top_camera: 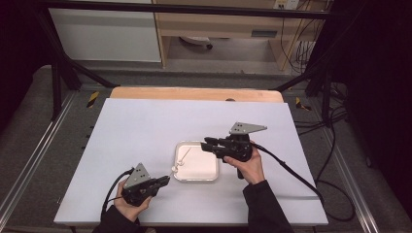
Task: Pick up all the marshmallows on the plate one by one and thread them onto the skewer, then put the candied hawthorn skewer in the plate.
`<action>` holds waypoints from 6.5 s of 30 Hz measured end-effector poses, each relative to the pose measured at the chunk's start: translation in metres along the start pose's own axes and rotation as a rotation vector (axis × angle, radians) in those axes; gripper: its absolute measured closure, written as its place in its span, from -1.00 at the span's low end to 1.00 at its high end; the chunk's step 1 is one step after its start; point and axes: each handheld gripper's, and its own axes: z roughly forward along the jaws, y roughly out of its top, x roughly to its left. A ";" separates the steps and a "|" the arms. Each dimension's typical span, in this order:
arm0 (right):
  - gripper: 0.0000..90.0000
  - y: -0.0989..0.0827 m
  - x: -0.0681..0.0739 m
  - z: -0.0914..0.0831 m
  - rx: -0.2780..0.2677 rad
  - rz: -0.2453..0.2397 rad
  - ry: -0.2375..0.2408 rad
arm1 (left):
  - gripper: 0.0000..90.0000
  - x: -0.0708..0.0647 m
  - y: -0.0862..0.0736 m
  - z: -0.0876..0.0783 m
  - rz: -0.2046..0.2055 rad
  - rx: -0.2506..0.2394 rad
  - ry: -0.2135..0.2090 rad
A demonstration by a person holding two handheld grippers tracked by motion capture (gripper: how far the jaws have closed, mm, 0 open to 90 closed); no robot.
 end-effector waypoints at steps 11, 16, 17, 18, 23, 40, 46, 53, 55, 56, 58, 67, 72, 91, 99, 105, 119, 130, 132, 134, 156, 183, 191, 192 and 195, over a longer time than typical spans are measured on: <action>0.53 0.006 0.001 0.006 -0.025 0.041 0.058 | 0.97 -0.001 0.001 -0.001 0.009 -0.006 -0.006; 0.54 0.008 0.002 0.013 -0.026 0.055 0.078 | 0.97 -0.002 0.001 -0.001 0.012 -0.011 -0.009; 0.54 0.008 0.001 0.014 -0.027 0.059 0.081 | 0.97 -0.002 0.001 -0.001 0.014 -0.013 -0.010; 0.55 0.008 0.001 0.015 -0.028 0.066 0.085 | 0.97 -0.002 0.001 -0.002 0.013 -0.014 -0.011; 0.55 0.006 0.000 0.019 -0.019 0.081 0.099 | 0.97 -0.002 0.001 -0.001 0.015 -0.015 -0.013; 0.57 -0.003 0.000 0.029 0.012 0.097 0.141 | 0.97 -0.003 0.001 0.000 0.027 -0.005 -0.018; 0.62 -0.007 0.002 0.032 0.008 0.108 0.153 | 0.97 -0.003 0.000 -0.001 0.019 -0.012 -0.016; 0.66 -0.009 0.005 0.034 -0.027 0.126 0.160 | 0.97 -0.002 0.000 -0.002 -0.011 -0.044 -0.020; 0.67 -0.010 0.007 0.035 -0.045 0.130 0.162 | 0.97 -0.001 0.000 -0.003 -0.024 -0.052 -0.015; 0.68 -0.011 0.007 0.036 -0.055 0.132 0.164 | 0.97 -0.001 0.000 -0.003 -0.028 -0.055 -0.012; 0.69 -0.012 0.009 0.037 -0.068 0.137 0.165 | 0.97 -0.001 -0.001 -0.004 -0.037 -0.062 -0.009; 0.73 -0.021 0.013 0.044 -0.114 0.156 0.181 | 0.98 -0.001 -0.002 -0.003 -0.061 -0.074 -0.009; 0.74 -0.024 0.014 0.047 -0.135 0.166 0.191 | 0.97 -0.002 -0.002 -0.003 -0.066 -0.082 -0.005; 0.69 -0.038 0.025 0.067 -0.026 0.122 0.219 | 0.97 -0.002 0.001 -0.001 -0.053 -0.101 -0.004; 0.06 -0.027 0.026 0.053 -0.013 0.063 0.128 | 0.97 -0.001 0.000 -0.002 -0.058 -0.099 0.003; -0.37 -0.028 0.021 0.041 0.019 0.024 0.016 | 0.97 0.001 0.000 -0.002 -0.063 -0.093 0.007; -0.89 -0.054 -0.004 0.013 0.181 -0.030 -0.170 | 0.97 0.001 0.000 -0.001 -0.066 -0.057 0.000; -0.98 -0.079 -0.021 -0.019 0.266 -0.057 -0.218 | 0.97 0.002 0.004 0.000 -0.065 -0.027 -0.009; -0.98 -0.085 -0.024 -0.025 0.285 -0.061 -0.217 | 0.97 0.003 0.004 0.000 -0.066 -0.022 -0.007; -0.98 -0.090 -0.027 -0.031 0.296 -0.061 -0.213 | 0.97 0.003 0.005 0.000 -0.066 -0.020 -0.010; -0.98 -0.120 -0.050 -0.088 0.273 -0.013 -0.315 | 0.97 0.008 0.030 0.003 -0.047 0.058 0.004; -0.98 -0.124 -0.051 -0.095 0.275 -0.018 -0.328 | 0.97 0.007 0.068 0.060 -0.051 0.210 0.045; -0.98 -0.125 -0.051 -0.094 0.282 -0.021 -0.329 | 0.97 0.008 0.064 0.080 -0.065 0.287 0.073; -0.98 -0.125 -0.051 -0.094 0.284 -0.021 -0.329 | 0.97 0.008 0.063 0.082 -0.064 0.296 0.076; -0.98 -0.125 -0.050 -0.094 0.284 -0.020 -0.328 | 0.97 0.007 0.061 0.087 -0.059 0.312 0.082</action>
